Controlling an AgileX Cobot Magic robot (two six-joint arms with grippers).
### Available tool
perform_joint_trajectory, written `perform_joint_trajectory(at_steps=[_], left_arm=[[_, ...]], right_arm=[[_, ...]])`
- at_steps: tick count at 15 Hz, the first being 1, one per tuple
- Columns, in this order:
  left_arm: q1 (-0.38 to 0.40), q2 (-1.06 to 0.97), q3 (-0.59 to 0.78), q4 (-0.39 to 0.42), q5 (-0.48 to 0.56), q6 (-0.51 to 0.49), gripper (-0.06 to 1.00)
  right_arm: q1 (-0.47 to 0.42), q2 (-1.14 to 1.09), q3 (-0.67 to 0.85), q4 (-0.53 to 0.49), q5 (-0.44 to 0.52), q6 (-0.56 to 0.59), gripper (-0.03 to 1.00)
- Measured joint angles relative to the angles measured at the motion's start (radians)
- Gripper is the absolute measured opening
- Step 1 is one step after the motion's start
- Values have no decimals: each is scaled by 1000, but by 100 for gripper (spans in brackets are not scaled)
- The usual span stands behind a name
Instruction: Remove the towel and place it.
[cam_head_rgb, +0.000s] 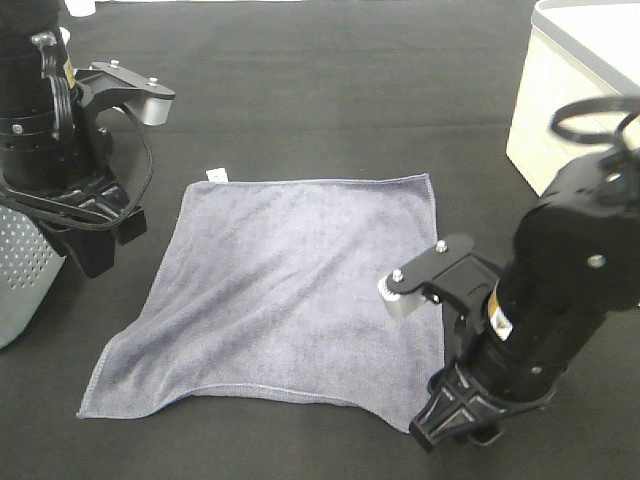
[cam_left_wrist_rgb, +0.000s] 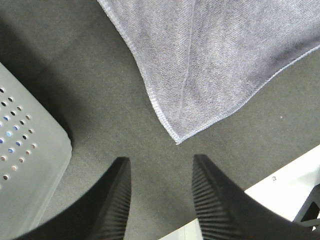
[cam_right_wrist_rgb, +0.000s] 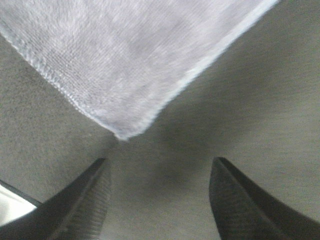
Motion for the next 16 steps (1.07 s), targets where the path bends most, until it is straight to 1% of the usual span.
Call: perform_joint_trajectory(at_steps=[2, 4, 5, 6, 7, 8, 9, 10, 11, 13, 14, 15, 16], left_arm=[[0, 0, 0, 0, 0, -4, 39], [0, 0, -4, 0, 0, -55, 40], [0, 0, -13, 0, 0, -93, 44], [0, 0, -25, -5, 0, -153, 55], [0, 0, -27, -11, 0, -175, 60], [0, 0, -27, -14, 0, -190, 62], [0, 0, -27, -14, 0, -190, 62], [0, -7, -27, -21, 0, -197, 63], [0, -21, -32, -30, 0, -200, 63], [0, -93, -85, -45, 0, -204, 63], [0, -119, -117, -34, 1, -221, 63], [8, -143, -139, -13, 1, -240, 63], [33, -164, -150, 13, 1, -256, 63]], right_arm=[[0, -68, 0, 20, 33, -68, 56], [0, -134, -10, 57, 134, -98, 56], [0, -158, -28, 69, 189, -94, 56], [0, -198, -91, 98, 295, -69, 64], [0, -217, -127, 113, 338, -65, 73], [0, -235, -161, 116, 373, -64, 80], [0, -235, -161, 116, 373, -64, 80], [0, -254, -203, 116, 407, -59, 84], [0, -275, -244, 115, 436, -41, 85], [0, -295, -361, 88, 504, 5, 86], [-15, -296, -398, 80, 519, 12, 86], [-57, -296, -431, 86, 533, 13, 86], [-117, -296, -457, 96, 545, 9, 86]])
